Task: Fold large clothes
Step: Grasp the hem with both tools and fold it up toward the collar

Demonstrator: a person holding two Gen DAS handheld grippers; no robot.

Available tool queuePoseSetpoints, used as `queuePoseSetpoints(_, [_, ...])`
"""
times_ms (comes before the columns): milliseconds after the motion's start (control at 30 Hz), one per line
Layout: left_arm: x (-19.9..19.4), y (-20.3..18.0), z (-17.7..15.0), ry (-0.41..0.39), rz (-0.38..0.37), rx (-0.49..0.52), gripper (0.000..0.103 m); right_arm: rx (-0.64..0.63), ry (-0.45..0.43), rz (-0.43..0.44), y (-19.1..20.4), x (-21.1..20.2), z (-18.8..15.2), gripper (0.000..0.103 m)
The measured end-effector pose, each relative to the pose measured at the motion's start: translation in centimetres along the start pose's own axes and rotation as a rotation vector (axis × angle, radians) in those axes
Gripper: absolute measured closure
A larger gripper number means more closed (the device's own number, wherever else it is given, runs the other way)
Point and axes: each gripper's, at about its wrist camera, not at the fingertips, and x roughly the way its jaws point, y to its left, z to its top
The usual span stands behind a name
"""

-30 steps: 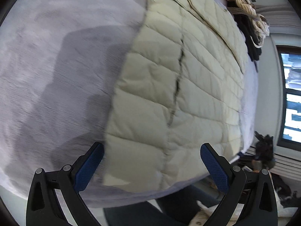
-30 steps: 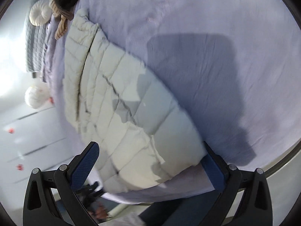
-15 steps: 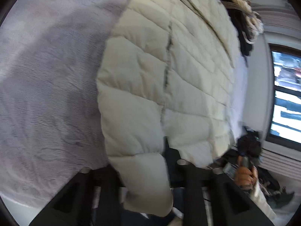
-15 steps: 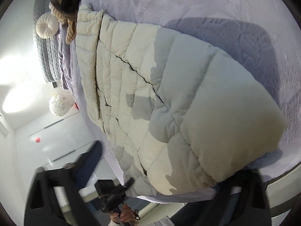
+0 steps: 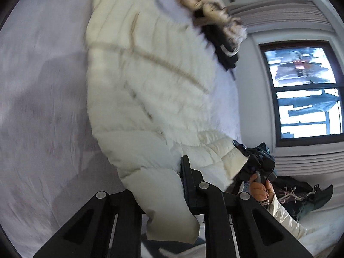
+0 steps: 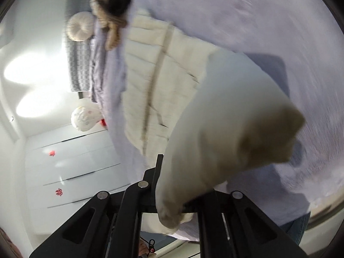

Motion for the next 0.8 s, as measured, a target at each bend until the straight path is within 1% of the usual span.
queuePoseSetpoints(133, [-1.9,-1.7,3.9,-0.076,0.018,0.040,0.087,-0.096,-0.004,0.039,4.6,0.2,2.7,0.093])
queuePoseSetpoints(200, [-3.0,-2.6,6.4,-0.117,0.014,0.051,0.087,-0.153,0.004,0.054,7.4,0.8,4.7,0.093])
queuePoseSetpoints(267, [-3.7,-3.5,8.6,-0.158,0.025,0.077,0.087,-0.201,0.015,0.067,9.9,1.6,6.5,0.093])
queuePoseSetpoints(300, [-3.8,-3.7,9.2,-0.169,0.032,0.085,0.087,-0.230,0.023,0.071,11.3,2.2,7.7,0.093])
queuePoseSetpoints(333, [-3.9,-4.0,10.3,-0.184,0.043,0.092,0.087,-0.258,0.031,0.073,12.6,2.8,8.9,0.093])
queuePoseSetpoints(400, [-3.7,-4.3,13.2,-0.211,0.095,0.100,0.087,-0.309,0.053,0.080,15.0,4.5,11.4,0.093])
queuePoseSetpoints(467, [-3.0,-4.1,15.6,-0.229,0.132,0.101,0.087,-0.349,0.071,0.068,16.6,6.4,13.7,0.093])
queuePoseSetpoints(633, [-0.6,-2.2,21.0,-0.266,0.205,0.082,0.087,-0.385,0.101,0.029,18.7,12.1,18.9,0.093])
queuePoseSetpoints(733, [1.6,-0.2,23.5,-0.276,0.261,0.073,0.086,-0.392,0.114,-0.001,18.7,15.7,21.9,0.093])
queuePoseSetpoints(800, [3.2,1.2,24.6,-0.272,0.298,0.058,0.086,-0.384,0.125,-0.027,17.9,18.0,23.3,0.093])
